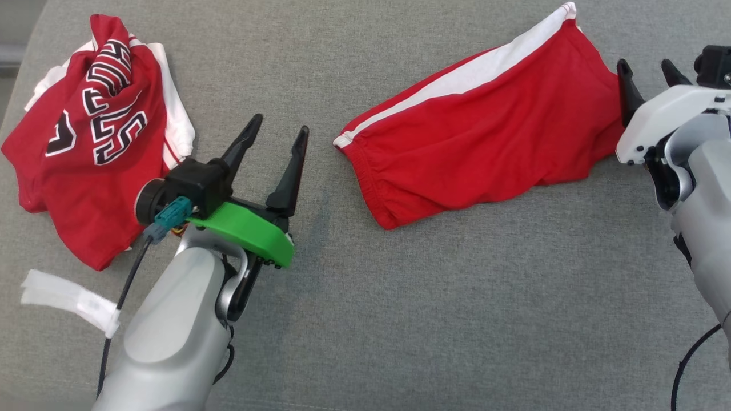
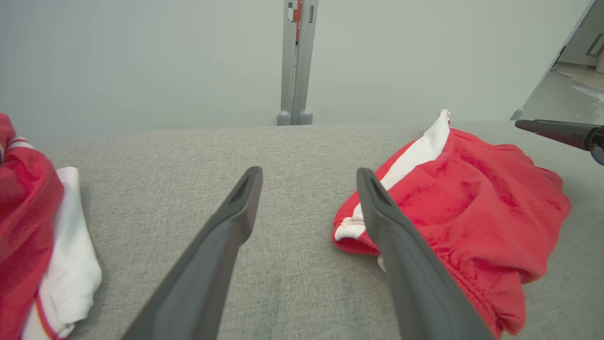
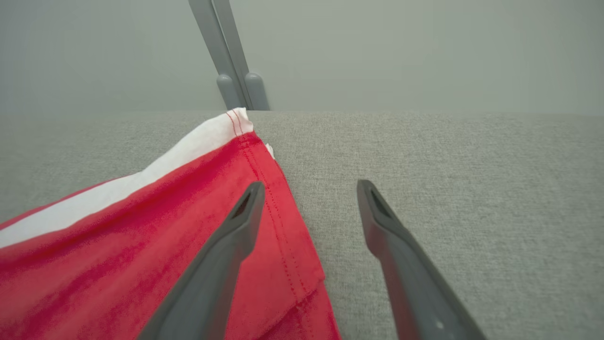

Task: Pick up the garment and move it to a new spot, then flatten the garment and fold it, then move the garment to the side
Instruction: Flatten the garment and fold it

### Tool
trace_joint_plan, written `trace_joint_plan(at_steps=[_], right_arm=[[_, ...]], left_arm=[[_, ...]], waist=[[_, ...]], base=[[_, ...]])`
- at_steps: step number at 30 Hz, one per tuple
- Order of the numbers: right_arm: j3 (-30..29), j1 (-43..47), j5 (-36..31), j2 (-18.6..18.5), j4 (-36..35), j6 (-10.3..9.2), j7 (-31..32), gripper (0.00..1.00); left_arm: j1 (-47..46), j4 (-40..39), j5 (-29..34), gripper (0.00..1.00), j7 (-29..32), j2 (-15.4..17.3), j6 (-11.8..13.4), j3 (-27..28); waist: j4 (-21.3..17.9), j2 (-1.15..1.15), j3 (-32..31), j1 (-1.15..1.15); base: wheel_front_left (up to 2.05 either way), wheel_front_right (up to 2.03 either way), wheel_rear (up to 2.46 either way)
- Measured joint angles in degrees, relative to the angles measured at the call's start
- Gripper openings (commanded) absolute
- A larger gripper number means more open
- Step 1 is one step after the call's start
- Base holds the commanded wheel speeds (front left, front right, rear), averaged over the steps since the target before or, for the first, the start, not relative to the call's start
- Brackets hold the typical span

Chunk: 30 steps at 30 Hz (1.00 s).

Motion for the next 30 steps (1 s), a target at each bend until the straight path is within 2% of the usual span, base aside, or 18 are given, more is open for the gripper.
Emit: trace_joint_plan(at_steps=[6,12,17,18,19,20,30], right_arm=[[2.77,3.04,2.31,-0.69,0.87,0.0,1.2,1.0],[4.58,4.32,4.35,-1.19,2.2,0.0,3.1,1.0],[5.12,4.33,6.06,-1.27,3.02,0.0,3.72,1.0],[5.33,4.33,6.44,-1.2,3.1,0.0,4.17,0.35],[5.6,4.33,6.76,-1.2,3.05,-0.02,4.37,0.12],[5.86,4.33,6.98,-1.21,2.98,-0.02,4.45,0.0],[6.99,9.03,12.07,-1.48,0.57,0.02,2.05,0.0]], left_arm=[[7.06,-8.8,5.65,1.0,0.0,-0.3,2.64,9.85],[13.44,-14.63,9.29,1.0,0.0,-2.72,2.37,18.4],[16.41,-16.28,11.58,1.0,0.0,-4.41,1.02,20.97],[16.85,-16.33,12.24,1.0,0.0,-4.7,0.71,21.26],[17.21,-16.46,12.55,1.0,0.0,-4.94,0.58,21.52],[17.42,-16.52,12.79,1.0,0.0,-5.12,0.51,21.69],[20.52,-15.9,15.43,1.0,0.01,-6.03,-0.4,23.34]], waist=[[0.57,0.0,-0.43,0.0],[1.09,0.0,-0.57,0.0],[1.98,0.0,-0.5,0.0],[2.16,0.0,-0.48,0.0],[2.32,0.0,-0.48,0.0],[2.43,0.0,-0.51,0.0],[1.44,0.0,-3.76,0.0]], base=[[0.0,0.0,0.0],[0.0,0.0,0.0],[0.0,0.0,0.0],[0.0,0.0,0.0],[0.0,0.0,0.0],[0.0,0.0,0.0],[0.0,0.0,0.0]])
